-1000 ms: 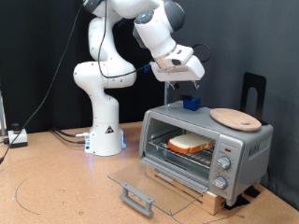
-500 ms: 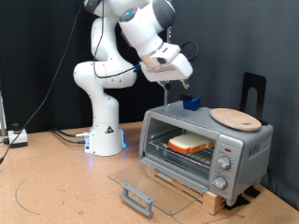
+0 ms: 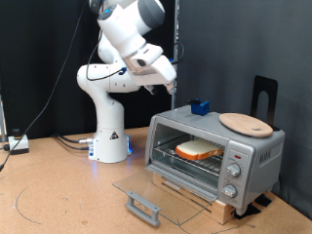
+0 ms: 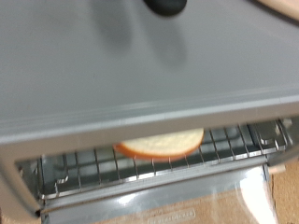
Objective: Make a piece of toast with the oven
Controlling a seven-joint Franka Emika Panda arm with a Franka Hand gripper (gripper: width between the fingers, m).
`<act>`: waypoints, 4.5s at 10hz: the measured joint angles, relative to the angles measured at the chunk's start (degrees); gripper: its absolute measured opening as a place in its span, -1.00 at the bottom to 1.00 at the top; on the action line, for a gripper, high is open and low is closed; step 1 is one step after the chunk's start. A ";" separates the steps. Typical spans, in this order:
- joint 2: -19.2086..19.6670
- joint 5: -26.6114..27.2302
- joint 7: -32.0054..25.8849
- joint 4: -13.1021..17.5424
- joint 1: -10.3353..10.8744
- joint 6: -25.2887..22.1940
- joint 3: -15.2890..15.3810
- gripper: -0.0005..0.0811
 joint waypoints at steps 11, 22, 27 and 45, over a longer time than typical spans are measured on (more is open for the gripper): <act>8.76 14.97 30.58 0.82 -5.60 8.48 -2.00 0.99; 26.28 4.23 60.53 12.33 -11.56 -15.47 -8.58 0.99; 36.76 2.56 60.95 14.77 -13.20 -6.30 -9.19 0.99; 61.81 -7.55 59.08 32.85 -15.92 -14.19 -12.81 0.99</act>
